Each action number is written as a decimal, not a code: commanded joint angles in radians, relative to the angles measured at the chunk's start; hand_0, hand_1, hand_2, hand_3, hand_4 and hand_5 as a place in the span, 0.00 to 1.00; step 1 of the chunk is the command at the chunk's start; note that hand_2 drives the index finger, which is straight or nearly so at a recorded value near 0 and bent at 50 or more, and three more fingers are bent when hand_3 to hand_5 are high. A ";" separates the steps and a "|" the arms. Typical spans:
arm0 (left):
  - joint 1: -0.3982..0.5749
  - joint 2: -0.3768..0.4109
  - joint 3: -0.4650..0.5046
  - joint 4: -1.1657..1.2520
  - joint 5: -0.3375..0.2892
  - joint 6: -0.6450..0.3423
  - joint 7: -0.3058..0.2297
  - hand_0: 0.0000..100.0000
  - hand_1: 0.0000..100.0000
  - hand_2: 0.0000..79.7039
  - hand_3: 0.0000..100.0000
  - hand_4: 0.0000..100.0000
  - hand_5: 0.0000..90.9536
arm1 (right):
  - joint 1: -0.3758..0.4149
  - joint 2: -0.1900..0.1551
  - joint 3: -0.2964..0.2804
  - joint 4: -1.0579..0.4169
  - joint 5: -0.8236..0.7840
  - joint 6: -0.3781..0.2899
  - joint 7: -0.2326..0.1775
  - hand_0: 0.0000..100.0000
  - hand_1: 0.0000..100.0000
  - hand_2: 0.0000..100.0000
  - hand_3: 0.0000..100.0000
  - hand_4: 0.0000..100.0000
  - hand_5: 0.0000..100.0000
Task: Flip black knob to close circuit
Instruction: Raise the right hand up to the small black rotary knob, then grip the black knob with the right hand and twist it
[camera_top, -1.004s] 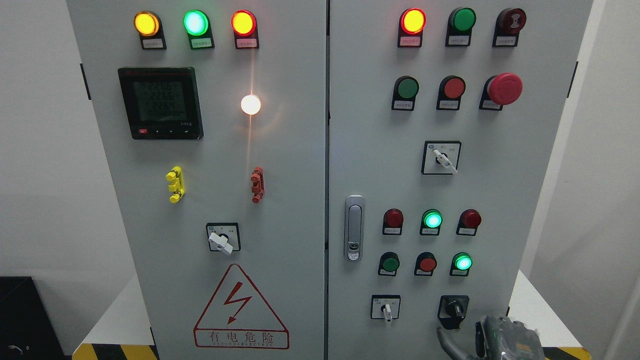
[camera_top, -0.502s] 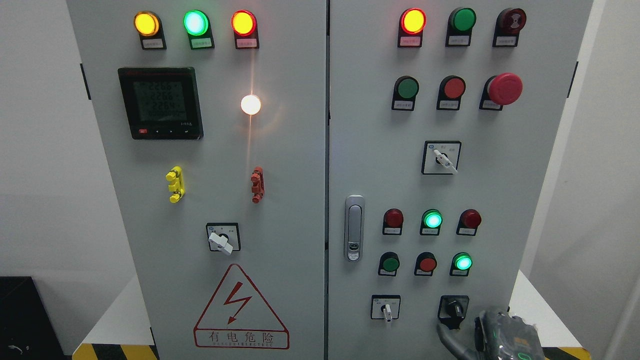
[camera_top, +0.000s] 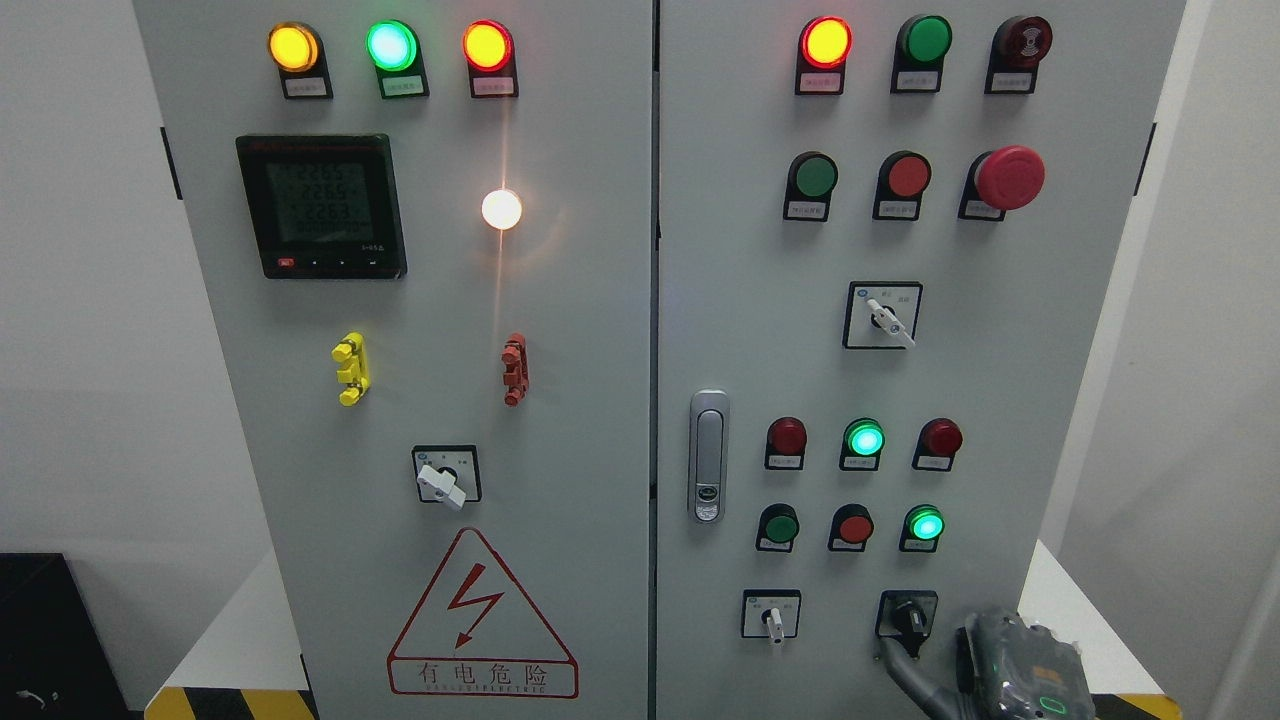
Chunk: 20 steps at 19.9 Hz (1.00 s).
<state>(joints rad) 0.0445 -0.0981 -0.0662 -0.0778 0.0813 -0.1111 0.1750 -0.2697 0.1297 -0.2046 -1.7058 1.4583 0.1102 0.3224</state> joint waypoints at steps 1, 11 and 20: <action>0.000 0.000 0.000 0.000 0.001 -0.001 0.000 0.12 0.56 0.00 0.00 0.00 0.00 | -0.009 -0.002 -0.028 0.028 0.004 -0.003 -0.005 0.00 0.00 0.90 1.00 0.97 0.99; 0.000 0.000 0.000 0.001 0.000 -0.001 0.000 0.12 0.56 0.00 0.00 0.00 0.00 | -0.008 -0.004 -0.044 0.029 0.010 -0.004 -0.006 0.00 0.00 0.90 1.00 0.97 0.98; 0.000 0.000 0.000 0.001 0.000 -0.001 0.000 0.12 0.56 0.00 0.00 0.00 0.00 | -0.009 -0.005 -0.050 0.028 0.007 -0.004 -0.006 0.00 0.00 0.90 1.00 0.97 0.98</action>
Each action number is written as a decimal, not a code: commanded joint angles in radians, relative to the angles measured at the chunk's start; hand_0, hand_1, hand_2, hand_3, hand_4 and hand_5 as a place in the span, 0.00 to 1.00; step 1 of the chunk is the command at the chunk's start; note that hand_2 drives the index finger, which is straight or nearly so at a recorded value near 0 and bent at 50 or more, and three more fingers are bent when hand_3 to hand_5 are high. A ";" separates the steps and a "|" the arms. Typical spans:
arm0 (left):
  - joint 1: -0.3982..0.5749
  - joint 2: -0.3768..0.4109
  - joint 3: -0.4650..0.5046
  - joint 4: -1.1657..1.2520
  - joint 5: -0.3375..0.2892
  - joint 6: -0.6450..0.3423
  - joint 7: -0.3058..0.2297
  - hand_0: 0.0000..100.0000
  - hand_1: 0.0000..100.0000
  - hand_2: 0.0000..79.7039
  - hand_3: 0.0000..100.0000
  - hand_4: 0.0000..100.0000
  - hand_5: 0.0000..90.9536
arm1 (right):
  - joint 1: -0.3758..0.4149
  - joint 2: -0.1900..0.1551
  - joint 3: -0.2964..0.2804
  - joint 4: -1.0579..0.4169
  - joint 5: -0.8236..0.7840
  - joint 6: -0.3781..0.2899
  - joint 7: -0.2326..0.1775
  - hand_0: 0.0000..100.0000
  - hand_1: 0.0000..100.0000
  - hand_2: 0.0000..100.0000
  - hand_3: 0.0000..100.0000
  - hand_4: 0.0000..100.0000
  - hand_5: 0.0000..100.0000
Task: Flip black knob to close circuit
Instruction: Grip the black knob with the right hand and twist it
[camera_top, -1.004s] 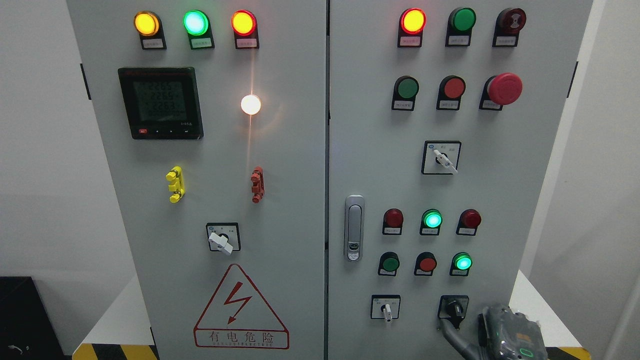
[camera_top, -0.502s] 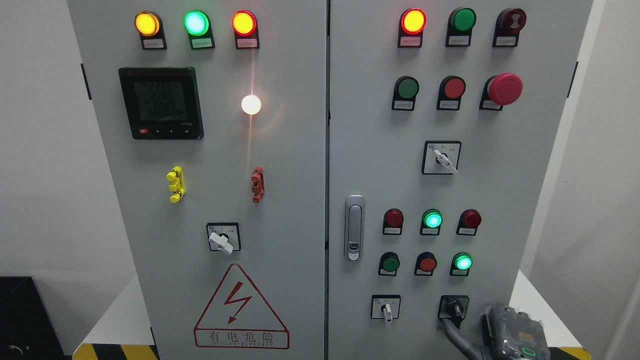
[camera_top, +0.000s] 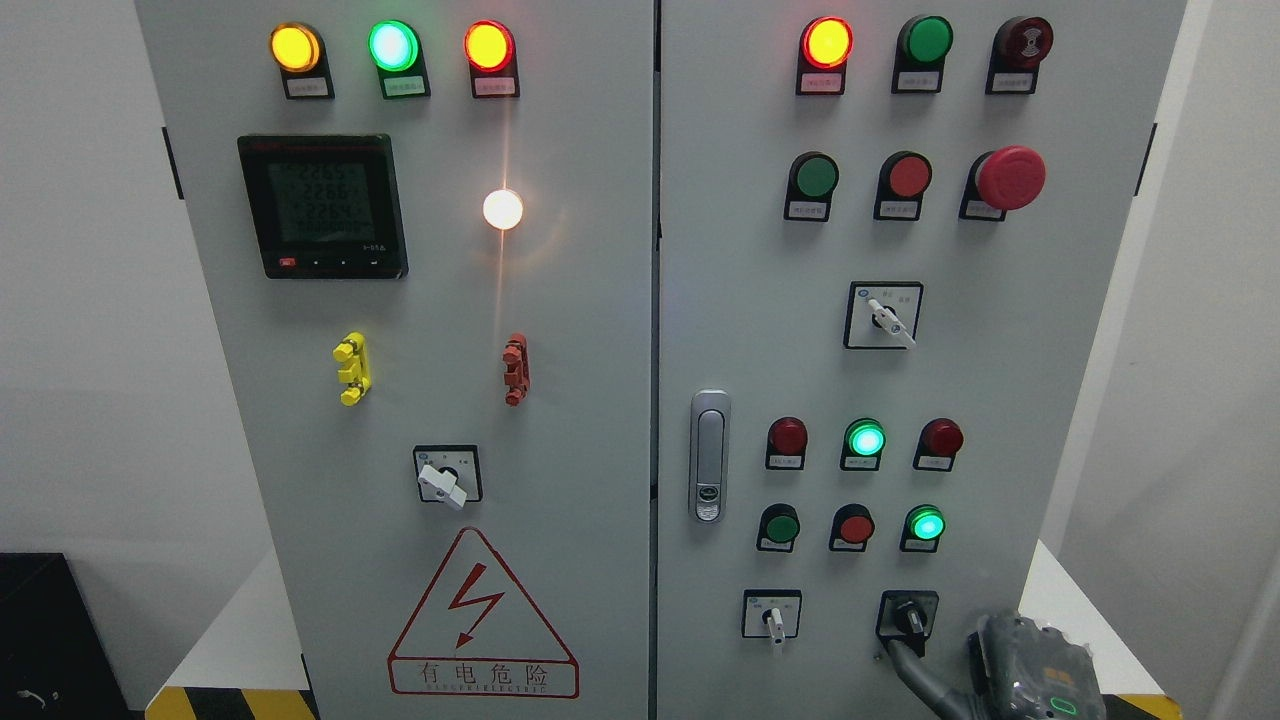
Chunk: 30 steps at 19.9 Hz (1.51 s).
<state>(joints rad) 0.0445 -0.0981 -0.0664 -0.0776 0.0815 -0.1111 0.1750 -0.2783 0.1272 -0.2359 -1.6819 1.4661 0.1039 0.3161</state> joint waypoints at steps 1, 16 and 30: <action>0.000 0.000 0.000 0.001 0.000 -0.001 0.000 0.12 0.56 0.00 0.00 0.00 0.00 | -0.002 -0.003 -0.025 0.004 -0.001 0.002 0.000 0.00 0.00 0.89 1.00 0.97 0.98; 0.000 0.000 -0.001 -0.001 0.000 -0.001 0.000 0.12 0.56 0.00 0.00 0.00 0.00 | -0.024 -0.003 -0.057 -0.002 -0.012 0.002 0.001 0.00 0.00 0.89 1.00 0.97 0.98; 0.000 0.000 0.000 0.001 0.001 -0.001 0.000 0.12 0.56 0.00 0.00 0.00 0.00 | -0.025 0.002 -0.069 -0.019 -0.023 -0.001 0.000 0.00 0.00 0.88 1.00 0.97 0.98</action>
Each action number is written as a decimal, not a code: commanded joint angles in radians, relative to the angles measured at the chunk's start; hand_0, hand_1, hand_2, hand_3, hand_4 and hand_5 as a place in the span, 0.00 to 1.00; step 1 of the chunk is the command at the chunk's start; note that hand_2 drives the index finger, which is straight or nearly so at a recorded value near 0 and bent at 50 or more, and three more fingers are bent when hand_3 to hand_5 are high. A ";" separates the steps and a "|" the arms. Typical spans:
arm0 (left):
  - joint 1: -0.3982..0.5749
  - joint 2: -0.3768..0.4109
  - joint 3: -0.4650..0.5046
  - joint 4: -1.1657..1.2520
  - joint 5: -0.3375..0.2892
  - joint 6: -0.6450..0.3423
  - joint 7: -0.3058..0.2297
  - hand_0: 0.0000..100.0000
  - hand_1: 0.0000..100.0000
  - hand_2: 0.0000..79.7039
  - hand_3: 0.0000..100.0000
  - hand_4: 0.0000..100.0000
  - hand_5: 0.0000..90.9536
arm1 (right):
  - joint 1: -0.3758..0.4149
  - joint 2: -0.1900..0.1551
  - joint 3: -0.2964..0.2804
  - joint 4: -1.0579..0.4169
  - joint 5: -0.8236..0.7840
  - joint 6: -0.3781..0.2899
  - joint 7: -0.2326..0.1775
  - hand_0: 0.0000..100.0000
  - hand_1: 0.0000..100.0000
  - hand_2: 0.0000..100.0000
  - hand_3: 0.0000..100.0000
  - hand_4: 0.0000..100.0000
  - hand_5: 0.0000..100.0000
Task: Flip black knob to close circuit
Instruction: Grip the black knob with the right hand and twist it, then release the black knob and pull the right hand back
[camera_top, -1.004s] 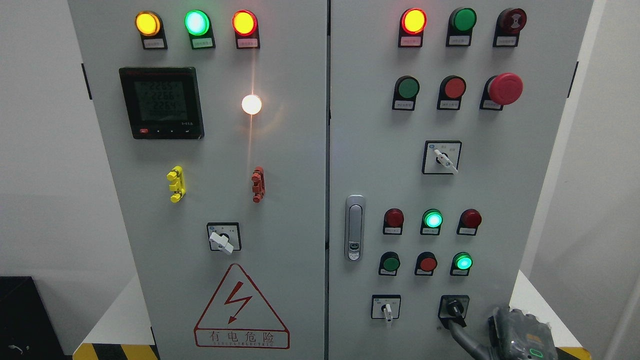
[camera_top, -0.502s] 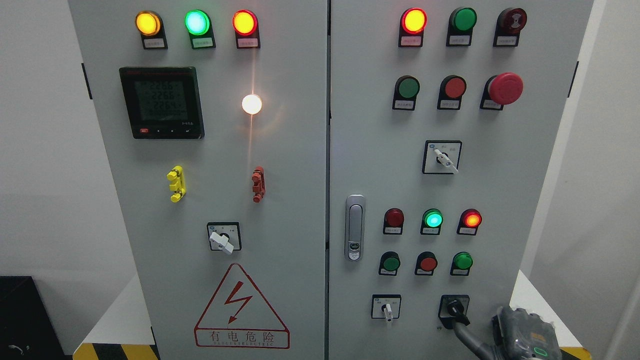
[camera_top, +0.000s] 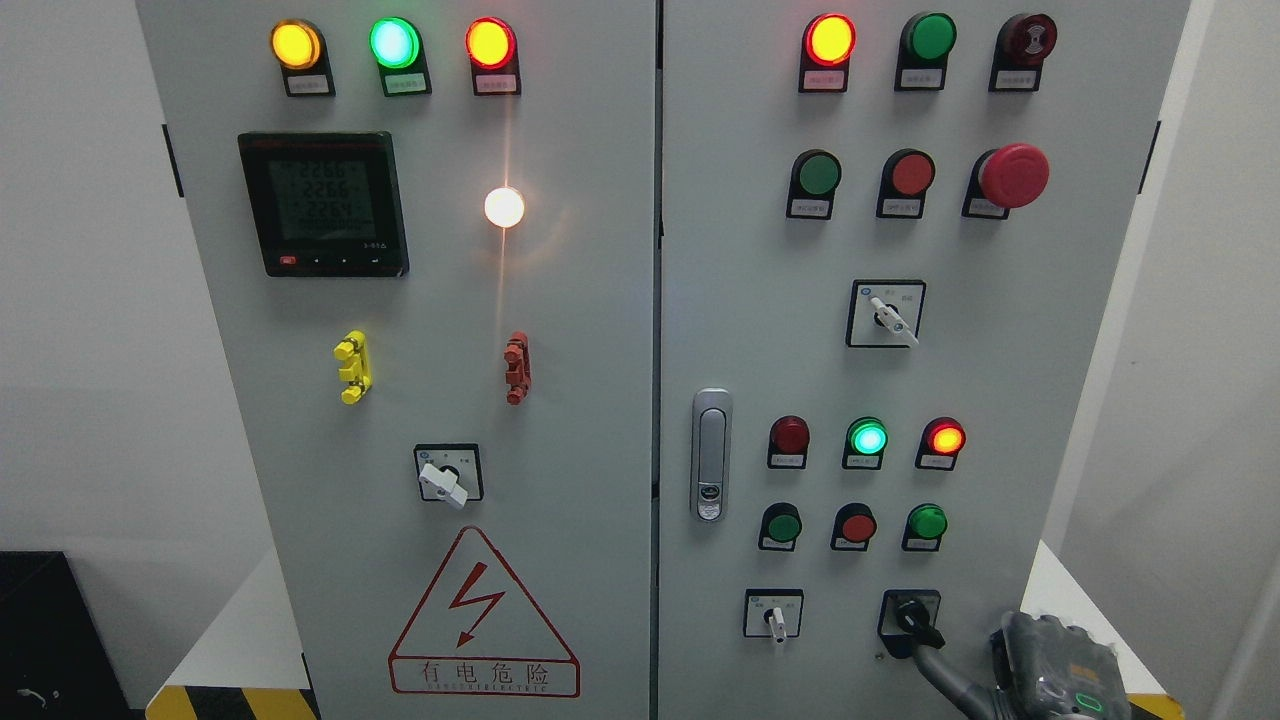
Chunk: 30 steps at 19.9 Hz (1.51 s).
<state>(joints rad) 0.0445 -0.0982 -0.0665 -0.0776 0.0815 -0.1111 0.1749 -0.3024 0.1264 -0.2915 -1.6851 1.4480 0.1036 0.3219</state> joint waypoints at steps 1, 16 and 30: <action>0.000 0.000 0.001 0.001 0.000 -0.001 0.000 0.12 0.56 0.00 0.00 0.00 0.00 | -0.001 0.002 -0.014 -0.022 -0.012 -0.001 -0.004 0.00 0.00 0.88 1.00 0.97 0.98; 0.000 0.000 -0.001 -0.001 0.000 -0.001 0.000 0.12 0.56 0.00 0.00 0.00 0.00 | 0.055 0.009 0.040 -0.039 -0.020 -0.024 -0.035 0.00 0.00 0.89 1.00 0.96 0.98; 0.000 0.000 0.001 -0.001 0.000 -0.001 0.000 0.12 0.56 0.00 0.00 0.00 0.00 | 0.072 0.009 0.089 -0.042 -0.031 -0.038 -0.057 0.00 0.00 0.89 1.00 0.96 0.98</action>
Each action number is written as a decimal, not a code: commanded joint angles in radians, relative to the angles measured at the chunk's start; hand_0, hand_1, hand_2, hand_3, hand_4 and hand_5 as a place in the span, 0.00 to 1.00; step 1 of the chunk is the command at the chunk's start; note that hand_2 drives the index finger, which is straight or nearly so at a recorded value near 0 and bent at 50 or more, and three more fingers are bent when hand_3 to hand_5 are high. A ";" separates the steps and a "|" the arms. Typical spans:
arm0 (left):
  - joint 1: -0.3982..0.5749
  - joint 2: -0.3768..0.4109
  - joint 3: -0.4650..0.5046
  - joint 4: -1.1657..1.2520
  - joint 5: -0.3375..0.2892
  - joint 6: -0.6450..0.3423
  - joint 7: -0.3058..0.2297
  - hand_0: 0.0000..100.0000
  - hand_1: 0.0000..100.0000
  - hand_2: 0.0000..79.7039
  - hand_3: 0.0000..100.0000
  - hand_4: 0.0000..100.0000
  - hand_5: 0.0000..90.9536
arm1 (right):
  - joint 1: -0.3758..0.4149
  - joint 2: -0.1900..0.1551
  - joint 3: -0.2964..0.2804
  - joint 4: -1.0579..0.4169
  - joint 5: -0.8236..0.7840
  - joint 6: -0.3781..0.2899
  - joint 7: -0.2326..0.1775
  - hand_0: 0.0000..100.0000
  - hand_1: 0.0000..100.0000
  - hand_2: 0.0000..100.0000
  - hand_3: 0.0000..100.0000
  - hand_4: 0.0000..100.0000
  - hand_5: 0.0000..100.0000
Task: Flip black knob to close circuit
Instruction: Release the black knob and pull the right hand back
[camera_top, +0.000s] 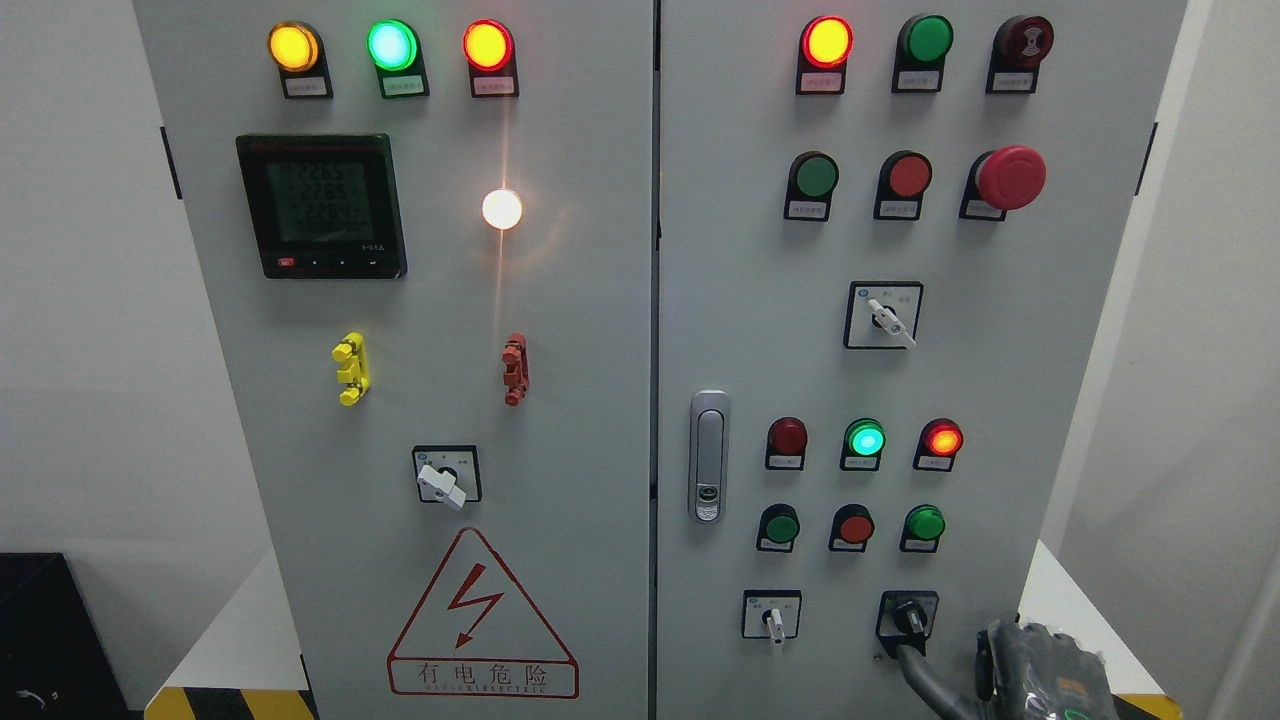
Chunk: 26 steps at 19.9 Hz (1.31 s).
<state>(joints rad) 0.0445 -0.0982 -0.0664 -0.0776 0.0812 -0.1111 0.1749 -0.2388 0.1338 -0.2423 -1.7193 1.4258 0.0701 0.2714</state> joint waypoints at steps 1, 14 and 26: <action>0.000 0.000 0.000 0.001 0.000 -0.001 0.000 0.12 0.56 0.00 0.00 0.00 0.00 | 0.012 0.001 0.044 -0.013 -0.027 -0.003 -0.008 0.00 0.00 0.89 1.00 0.96 0.98; 0.000 0.000 -0.001 -0.001 0.000 -0.001 0.000 0.12 0.56 0.00 0.00 0.00 0.00 | 0.117 0.001 0.126 -0.134 -0.252 -0.004 -0.054 0.00 0.00 0.82 1.00 0.92 0.93; 0.000 0.000 0.000 -0.001 0.000 -0.001 0.000 0.12 0.56 0.00 0.00 0.00 0.00 | 0.240 -0.002 0.167 -0.209 -0.634 -0.004 -0.196 0.00 0.02 0.57 0.83 0.75 0.71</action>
<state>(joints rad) 0.0445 -0.0984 -0.0664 -0.0777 0.0814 -0.1111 0.1726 -0.0466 0.1335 -0.1299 -1.8647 0.9677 0.0607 0.1132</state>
